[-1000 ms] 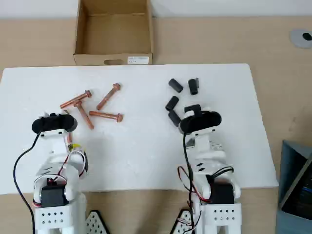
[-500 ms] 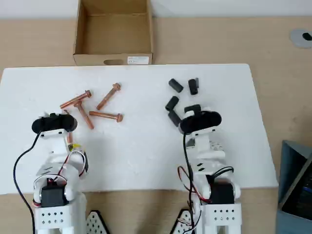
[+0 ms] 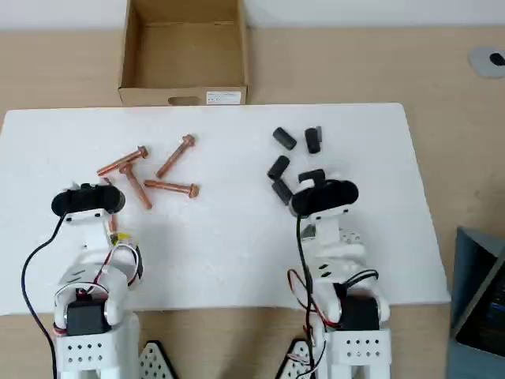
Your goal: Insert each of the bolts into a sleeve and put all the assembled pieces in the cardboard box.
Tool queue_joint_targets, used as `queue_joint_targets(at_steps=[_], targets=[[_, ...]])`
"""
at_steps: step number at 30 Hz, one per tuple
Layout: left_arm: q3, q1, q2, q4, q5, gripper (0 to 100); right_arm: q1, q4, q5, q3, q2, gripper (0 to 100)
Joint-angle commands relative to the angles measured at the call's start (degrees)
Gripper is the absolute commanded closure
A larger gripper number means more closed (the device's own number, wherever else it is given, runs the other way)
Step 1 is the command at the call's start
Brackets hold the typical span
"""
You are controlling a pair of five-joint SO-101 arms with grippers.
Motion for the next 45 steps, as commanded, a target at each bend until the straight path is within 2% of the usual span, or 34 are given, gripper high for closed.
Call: queue_joint_targets(at_steps=[1, 17, 22, 26, 30, 36, 45], targets=[[-0.26, 0.00, -0.57, -0.26, -0.09, 100, 0.40, 0.18, -0.35, -0.04, -6.29, 98.8], [-0.26, 0.09, -0.57, -0.26, -0.26, 100, 0.31, -0.53, -0.53, -0.04, -6.29, 98.8], [-0.88, -0.44, -0.57, -0.35, -0.18, 100, 2.33, -0.62, -0.44, -2.07, -6.29, 98.8], [-8.70, -0.26, -0.13, -0.44, -0.09, 100, 2.68, 0.00, -0.26, -9.63, -5.76, 98.9], [-16.26, -0.26, 0.66, -0.18, -0.18, 100, 2.33, 4.92, -0.18, -17.27, -4.53, 98.8], [-26.20, -0.35, 12.70, 4.66, 0.00, 100, 2.51, 8.44, -0.53, -28.35, 8.57, 98.7], [-45.45, -0.44, 37.76, 4.66, 0.09, 100, 2.59, 8.97, -0.26, -52.53, 37.32, 98.7]])
